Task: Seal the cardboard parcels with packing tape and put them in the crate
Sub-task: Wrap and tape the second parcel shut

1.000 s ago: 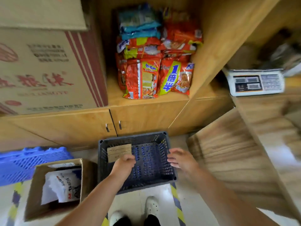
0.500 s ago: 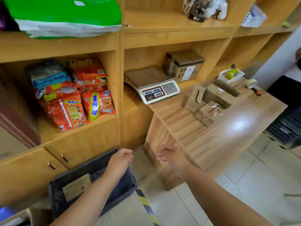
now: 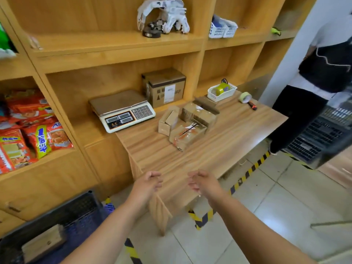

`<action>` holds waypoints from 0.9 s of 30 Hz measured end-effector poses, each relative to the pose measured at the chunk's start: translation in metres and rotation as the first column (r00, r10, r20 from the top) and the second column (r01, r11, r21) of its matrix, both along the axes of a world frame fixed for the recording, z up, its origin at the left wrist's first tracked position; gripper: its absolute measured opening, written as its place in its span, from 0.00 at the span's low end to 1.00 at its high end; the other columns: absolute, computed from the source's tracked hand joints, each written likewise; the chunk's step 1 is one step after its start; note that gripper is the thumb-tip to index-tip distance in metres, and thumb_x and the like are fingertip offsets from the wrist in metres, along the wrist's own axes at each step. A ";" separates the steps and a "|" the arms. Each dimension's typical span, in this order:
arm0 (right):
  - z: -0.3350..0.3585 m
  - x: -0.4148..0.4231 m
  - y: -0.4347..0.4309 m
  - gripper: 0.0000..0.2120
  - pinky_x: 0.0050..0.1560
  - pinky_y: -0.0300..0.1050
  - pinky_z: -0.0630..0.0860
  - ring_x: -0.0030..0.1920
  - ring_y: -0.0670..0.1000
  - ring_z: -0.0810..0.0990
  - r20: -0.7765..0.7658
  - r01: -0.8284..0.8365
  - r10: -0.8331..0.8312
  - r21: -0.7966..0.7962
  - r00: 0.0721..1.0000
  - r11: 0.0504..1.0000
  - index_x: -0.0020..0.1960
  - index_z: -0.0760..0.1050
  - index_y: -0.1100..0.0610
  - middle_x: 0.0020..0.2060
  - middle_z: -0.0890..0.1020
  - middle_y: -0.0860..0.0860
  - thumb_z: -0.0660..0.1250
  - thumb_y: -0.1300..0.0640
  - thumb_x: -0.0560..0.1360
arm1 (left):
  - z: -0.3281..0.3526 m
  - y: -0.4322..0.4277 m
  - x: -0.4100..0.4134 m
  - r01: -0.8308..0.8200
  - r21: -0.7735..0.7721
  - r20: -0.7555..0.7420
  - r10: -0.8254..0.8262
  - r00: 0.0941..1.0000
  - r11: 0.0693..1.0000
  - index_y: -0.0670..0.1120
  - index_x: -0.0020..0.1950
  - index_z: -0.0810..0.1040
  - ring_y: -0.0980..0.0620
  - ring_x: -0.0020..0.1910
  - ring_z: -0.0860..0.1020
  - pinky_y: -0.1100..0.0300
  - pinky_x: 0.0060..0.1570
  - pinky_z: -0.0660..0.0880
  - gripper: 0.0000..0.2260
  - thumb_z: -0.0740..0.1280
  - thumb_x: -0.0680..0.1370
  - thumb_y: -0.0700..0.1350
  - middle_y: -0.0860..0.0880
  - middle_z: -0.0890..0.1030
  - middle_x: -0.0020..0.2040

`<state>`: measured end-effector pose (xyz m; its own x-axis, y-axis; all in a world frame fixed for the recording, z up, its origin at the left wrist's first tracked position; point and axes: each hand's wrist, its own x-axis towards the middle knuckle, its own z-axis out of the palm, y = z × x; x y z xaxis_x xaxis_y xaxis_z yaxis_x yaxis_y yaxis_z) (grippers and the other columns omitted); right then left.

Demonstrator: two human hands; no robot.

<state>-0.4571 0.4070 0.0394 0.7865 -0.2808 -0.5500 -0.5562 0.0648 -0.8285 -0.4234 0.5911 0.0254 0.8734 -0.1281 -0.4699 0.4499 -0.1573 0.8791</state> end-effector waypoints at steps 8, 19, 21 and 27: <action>0.019 0.002 -0.102 0.08 0.43 0.41 0.75 0.42 0.53 0.80 0.064 0.029 -0.028 -0.020 0.998 0.999 0.47 0.77 0.57 0.40 0.81 0.54 0.59 0.62 0.79 | 0.003 -0.098 0.015 0.015 0.012 0.014 -0.015 1.000 1.000 0.46 0.47 0.77 0.53 0.39 0.77 0.61 0.42 0.72 0.07 0.61 0.78 0.36 0.47 0.81 0.43; 0.016 0.059 -0.223 0.08 0.43 0.41 0.75 0.41 0.50 0.81 0.092 0.065 -0.059 -0.059 0.994 0.996 0.52 0.76 0.59 0.42 0.82 0.53 0.59 0.62 0.79 | -0.013 -0.234 0.093 0.039 -0.031 0.044 -0.037 0.998 0.999 0.46 0.45 0.77 0.53 0.39 0.78 0.60 0.38 0.72 0.08 0.61 0.79 0.36 0.46 0.81 0.43; 0.020 0.078 -0.246 0.07 0.40 0.39 0.75 0.41 0.50 0.80 0.084 0.047 -0.041 -0.081 0.996 0.996 0.52 0.76 0.58 0.43 0.81 0.53 0.59 0.61 0.79 | -0.012 -0.258 0.115 0.025 -0.033 0.037 -0.024 0.999 0.999 0.46 0.46 0.78 0.53 0.40 0.79 0.61 0.38 0.72 0.08 0.60 0.79 0.37 0.46 0.82 0.44; 0.023 0.140 -0.306 0.06 0.48 0.45 0.77 0.43 0.52 0.81 0.078 -0.003 0.011 -0.105 0.997 0.994 0.50 0.76 0.57 0.45 0.82 0.55 0.61 0.61 0.78 | -0.002 -0.309 0.172 -0.006 -0.031 0.044 0.007 0.999 1.000 0.47 0.49 0.78 0.52 0.45 0.80 0.59 0.45 0.74 0.08 0.60 0.80 0.39 0.48 0.82 0.46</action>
